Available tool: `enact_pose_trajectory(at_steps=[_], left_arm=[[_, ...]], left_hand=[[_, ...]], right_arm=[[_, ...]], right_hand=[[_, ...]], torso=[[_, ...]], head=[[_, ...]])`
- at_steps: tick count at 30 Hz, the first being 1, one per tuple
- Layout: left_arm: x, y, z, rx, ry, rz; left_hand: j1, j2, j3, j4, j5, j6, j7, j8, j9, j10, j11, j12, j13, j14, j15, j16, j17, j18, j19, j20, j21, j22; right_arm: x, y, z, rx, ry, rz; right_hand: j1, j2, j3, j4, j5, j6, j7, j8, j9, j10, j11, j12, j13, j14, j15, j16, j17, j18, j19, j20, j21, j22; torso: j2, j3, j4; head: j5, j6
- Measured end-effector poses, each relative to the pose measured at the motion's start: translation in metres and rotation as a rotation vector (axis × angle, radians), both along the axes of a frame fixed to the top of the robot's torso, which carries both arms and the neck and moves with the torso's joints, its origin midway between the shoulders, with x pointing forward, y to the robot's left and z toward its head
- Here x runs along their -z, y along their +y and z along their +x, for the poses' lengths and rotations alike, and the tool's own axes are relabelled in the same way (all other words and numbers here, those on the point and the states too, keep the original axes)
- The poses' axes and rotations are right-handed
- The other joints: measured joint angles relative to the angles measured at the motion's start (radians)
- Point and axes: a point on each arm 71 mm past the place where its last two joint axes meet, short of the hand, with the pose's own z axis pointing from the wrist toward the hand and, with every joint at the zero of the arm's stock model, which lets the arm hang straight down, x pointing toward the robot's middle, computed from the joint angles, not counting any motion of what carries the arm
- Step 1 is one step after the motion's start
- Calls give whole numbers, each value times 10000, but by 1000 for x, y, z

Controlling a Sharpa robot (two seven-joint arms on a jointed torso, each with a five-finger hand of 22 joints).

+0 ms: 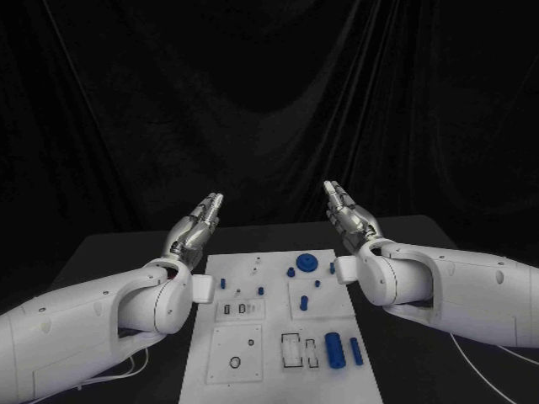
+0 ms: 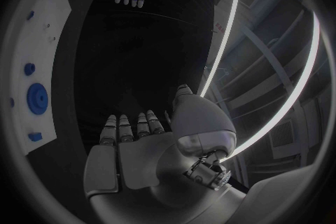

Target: Assemble the parts on the task board

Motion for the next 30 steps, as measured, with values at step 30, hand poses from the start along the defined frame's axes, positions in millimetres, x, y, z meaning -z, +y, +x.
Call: enact_pose_trajectory(at_steps=[30], left_arm=[[-1, 21, 7, 2963, -93, -2614]], left_hand=[[1191, 22, -236, 121, 413, 777, 198, 195, 106, -12, 104, 0, 4, 0, 2, 0, -6, -4, 16, 696, 0, 3]], right_arm=[[0, -7, 7, -1578, 387, 1257]], right_hand=[[1614, -101, -291, 120, 82, 1028, 1104, 496, 189, 226, 2270, 561, 141, 293, 1263, 179, 111, -4, 1173, 2070, 704, 394]], torso=[[10, -6, 14]], head=[[58, -968]])
